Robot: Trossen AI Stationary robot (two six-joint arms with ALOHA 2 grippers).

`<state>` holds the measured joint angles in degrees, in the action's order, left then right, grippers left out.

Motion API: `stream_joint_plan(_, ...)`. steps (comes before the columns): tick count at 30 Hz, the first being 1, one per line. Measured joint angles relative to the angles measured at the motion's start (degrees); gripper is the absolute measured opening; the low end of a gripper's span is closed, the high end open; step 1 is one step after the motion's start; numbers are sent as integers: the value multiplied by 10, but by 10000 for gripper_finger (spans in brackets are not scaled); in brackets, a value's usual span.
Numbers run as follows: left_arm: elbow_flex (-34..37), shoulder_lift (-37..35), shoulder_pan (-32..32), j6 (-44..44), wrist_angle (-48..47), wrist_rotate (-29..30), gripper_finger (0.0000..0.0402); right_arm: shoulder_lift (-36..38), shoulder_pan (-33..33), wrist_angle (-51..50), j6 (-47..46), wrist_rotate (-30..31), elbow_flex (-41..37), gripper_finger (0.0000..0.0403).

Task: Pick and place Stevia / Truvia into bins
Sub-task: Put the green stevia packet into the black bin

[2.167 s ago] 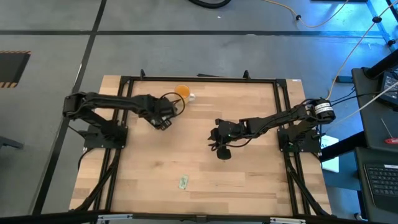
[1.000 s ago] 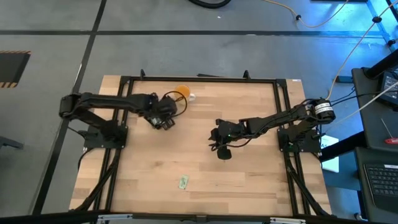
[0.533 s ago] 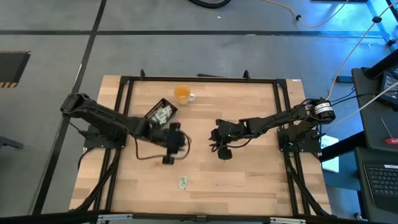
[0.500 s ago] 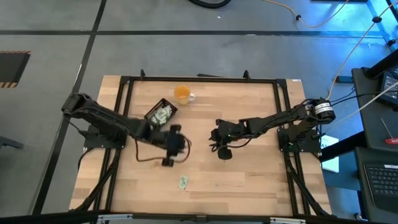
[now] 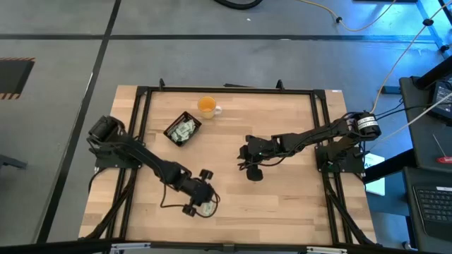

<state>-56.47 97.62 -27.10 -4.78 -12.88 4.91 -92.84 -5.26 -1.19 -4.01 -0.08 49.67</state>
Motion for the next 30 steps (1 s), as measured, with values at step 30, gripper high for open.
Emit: stream_joint_plan(30,-1,81,-3,-56,-2,-22,5,0,0,-2,-2,0,0,140)
